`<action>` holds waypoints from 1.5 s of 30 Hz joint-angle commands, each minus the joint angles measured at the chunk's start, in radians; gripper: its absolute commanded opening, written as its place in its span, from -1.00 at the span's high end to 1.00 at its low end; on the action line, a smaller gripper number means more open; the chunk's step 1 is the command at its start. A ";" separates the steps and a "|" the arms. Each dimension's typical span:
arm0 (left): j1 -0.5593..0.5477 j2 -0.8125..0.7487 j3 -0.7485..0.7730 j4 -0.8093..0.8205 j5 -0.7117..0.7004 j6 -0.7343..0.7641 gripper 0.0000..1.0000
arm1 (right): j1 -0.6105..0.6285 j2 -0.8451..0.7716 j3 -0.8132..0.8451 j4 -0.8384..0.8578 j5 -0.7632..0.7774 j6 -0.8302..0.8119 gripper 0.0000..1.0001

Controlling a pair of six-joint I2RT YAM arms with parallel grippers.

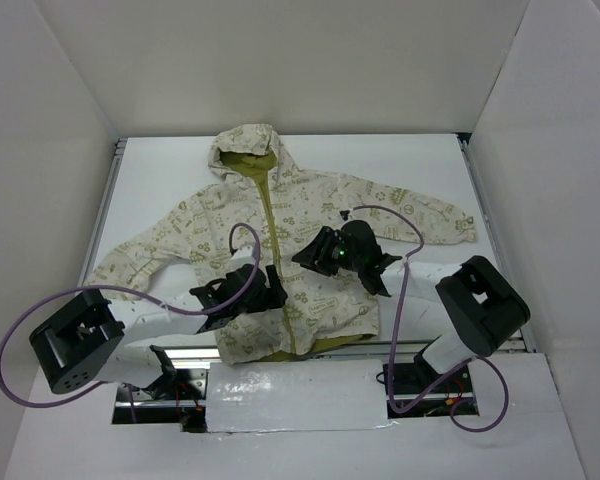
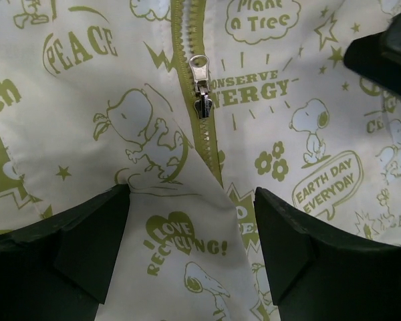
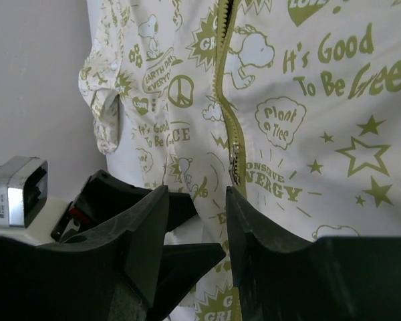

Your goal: Zip up the jacket

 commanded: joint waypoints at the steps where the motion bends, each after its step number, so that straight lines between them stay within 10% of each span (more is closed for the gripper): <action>1: 0.004 0.024 0.000 0.048 0.077 -0.004 -0.77 | 0.003 -0.013 -0.022 -0.004 0.016 -0.025 0.06; 10: 0.006 0.189 0.155 -0.151 0.013 0.008 -0.48 | 0.005 -0.018 -0.028 0.016 -0.001 -0.028 0.09; 13: 0.006 0.298 0.175 -0.174 -0.001 0.005 0.33 | 0.005 -0.033 -0.042 0.023 -0.016 -0.046 0.11; 21: 0.006 0.347 0.109 -0.064 -0.012 -0.017 0.27 | 0.005 0.060 -0.022 0.124 -0.105 -0.117 0.10; 23: 0.006 0.335 0.088 -0.013 -0.024 -0.017 0.98 | -0.006 0.085 0.007 0.111 -0.086 -0.140 0.11; 45: 0.006 0.309 0.009 0.211 0.050 0.117 1.00 | -0.064 0.381 0.294 -0.061 -0.220 -0.377 0.09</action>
